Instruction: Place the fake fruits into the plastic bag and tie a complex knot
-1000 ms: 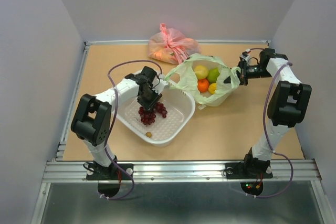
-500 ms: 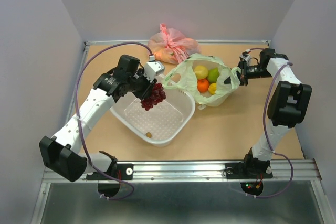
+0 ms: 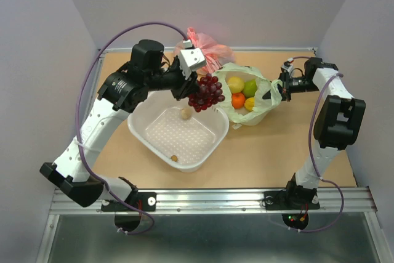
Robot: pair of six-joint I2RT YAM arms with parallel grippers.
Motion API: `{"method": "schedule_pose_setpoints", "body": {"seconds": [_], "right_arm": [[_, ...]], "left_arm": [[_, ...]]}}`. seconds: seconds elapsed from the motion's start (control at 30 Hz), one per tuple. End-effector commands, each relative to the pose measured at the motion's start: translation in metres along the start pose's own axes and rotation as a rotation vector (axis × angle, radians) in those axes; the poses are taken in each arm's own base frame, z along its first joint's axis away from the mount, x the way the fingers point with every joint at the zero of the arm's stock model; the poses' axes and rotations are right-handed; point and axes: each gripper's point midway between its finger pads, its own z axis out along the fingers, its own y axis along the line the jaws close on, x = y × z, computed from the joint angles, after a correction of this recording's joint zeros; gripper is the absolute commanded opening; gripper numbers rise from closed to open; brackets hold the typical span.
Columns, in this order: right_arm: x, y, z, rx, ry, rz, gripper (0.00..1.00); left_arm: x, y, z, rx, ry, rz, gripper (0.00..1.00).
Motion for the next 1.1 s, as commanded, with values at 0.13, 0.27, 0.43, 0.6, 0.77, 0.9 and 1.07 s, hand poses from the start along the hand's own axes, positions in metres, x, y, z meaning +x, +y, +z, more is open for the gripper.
{"method": "schedule_pose_setpoints", "body": {"seconds": [0.13, 0.27, 0.43, 0.6, 0.77, 0.9, 1.07], "right_arm": [[-0.002, 0.026, -0.010, -0.037, -0.017, -0.070, 0.00], [-0.009, 0.036, -0.011, -0.082, -0.024, -0.068, 0.00], [-0.010, 0.042, -0.013, -0.094, -0.029, -0.076, 0.00], [-0.002, 0.041, -0.013, -0.091, -0.022, -0.071, 0.00], [-0.002, 0.041, -0.013, -0.083, -0.024, -0.083, 0.00], [-0.006, 0.038, -0.013, -0.079, -0.023, -0.086, 0.00], [-0.007, 0.037, -0.013, -0.074, -0.026, -0.096, 0.00]], "left_arm": [[-0.090, 0.007, 0.055, 0.052, -0.234, 0.110, 0.00], [-0.086, 0.012, 0.122, 0.075, -0.253, 0.121, 0.00], [-0.075, 0.030, 0.188, 0.036, -0.255, 0.101, 0.00], [-0.024, 0.058, 0.246, -0.051, -0.138, 0.068, 0.00], [-0.024, 0.045, 0.234, 0.027, -0.074, 0.108, 0.81], [-0.033, 0.015, 0.187, 0.109, -0.106, 0.103, 0.89], [-0.019, 0.003, 0.132, 0.061, -0.121, 0.055, 0.99]]}}
